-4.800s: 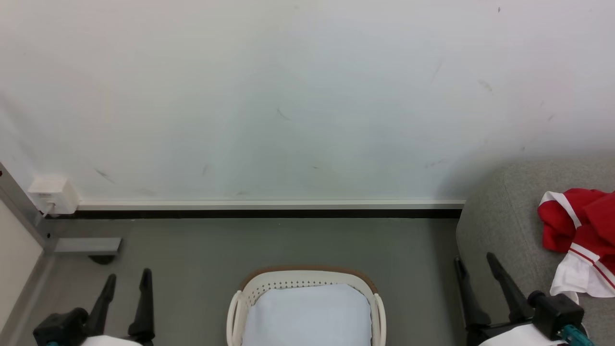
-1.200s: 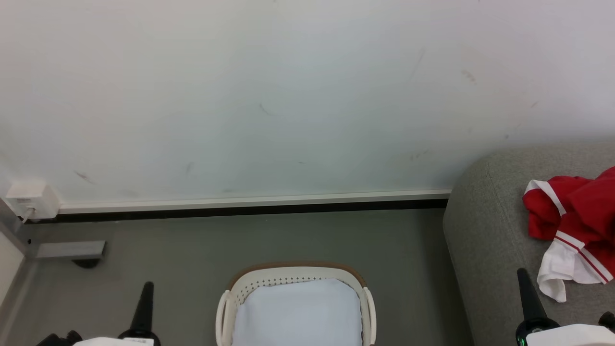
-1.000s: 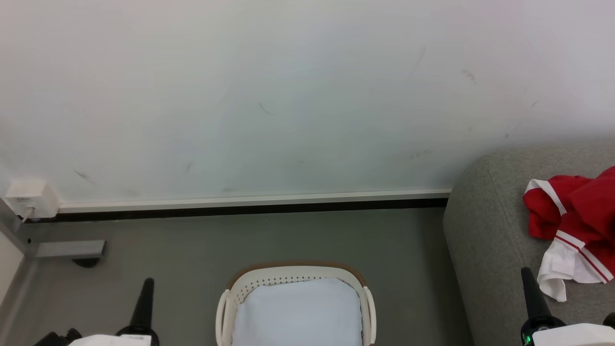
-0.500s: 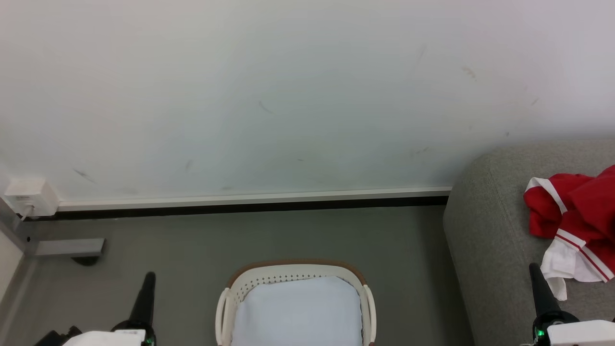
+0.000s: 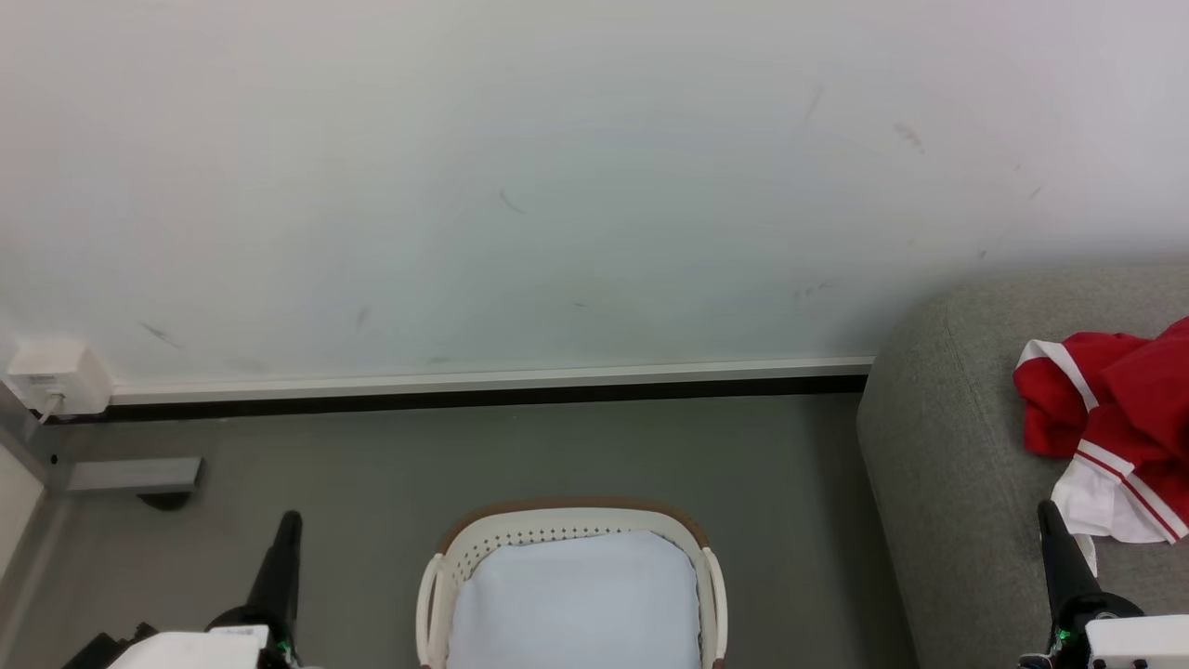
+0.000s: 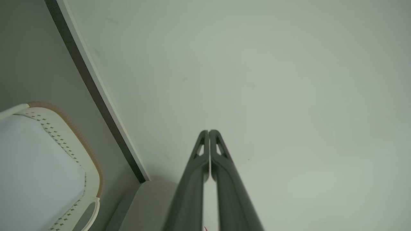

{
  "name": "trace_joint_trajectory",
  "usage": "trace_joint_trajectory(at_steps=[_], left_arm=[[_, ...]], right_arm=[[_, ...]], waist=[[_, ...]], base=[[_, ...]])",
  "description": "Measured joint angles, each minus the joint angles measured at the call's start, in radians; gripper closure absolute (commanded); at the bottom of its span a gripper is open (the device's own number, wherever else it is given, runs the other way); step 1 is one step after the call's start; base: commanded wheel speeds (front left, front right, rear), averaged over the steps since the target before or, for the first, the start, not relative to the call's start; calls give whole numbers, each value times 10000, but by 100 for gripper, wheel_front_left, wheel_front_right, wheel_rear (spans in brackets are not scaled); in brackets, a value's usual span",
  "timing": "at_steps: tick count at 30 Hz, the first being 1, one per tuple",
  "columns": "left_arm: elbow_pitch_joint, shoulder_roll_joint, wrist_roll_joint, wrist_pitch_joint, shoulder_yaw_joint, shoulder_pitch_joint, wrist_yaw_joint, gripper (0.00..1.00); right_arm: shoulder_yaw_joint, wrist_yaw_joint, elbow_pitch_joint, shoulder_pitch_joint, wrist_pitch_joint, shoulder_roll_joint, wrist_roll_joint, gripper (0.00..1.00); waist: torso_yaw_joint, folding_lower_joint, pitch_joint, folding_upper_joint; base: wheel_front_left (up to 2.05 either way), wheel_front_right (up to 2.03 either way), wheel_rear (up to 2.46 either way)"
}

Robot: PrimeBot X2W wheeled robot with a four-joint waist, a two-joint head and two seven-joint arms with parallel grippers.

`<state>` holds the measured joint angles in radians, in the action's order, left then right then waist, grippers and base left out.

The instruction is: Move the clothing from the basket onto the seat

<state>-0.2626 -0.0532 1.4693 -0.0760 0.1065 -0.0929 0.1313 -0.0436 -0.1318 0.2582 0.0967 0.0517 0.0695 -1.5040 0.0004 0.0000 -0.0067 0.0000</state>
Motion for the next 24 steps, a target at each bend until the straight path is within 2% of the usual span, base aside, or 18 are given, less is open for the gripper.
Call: trace_joint_trajectory(at_steps=[24], left_arm=[[167, 44, 1358, -380, 79, -119, -2, 100]], right_arm=[[-454, 0, -142, 35, 412, -21, -1275, 100]], waist=[[-5, 0, 98, 0]], base=[[0, 0, 0]])
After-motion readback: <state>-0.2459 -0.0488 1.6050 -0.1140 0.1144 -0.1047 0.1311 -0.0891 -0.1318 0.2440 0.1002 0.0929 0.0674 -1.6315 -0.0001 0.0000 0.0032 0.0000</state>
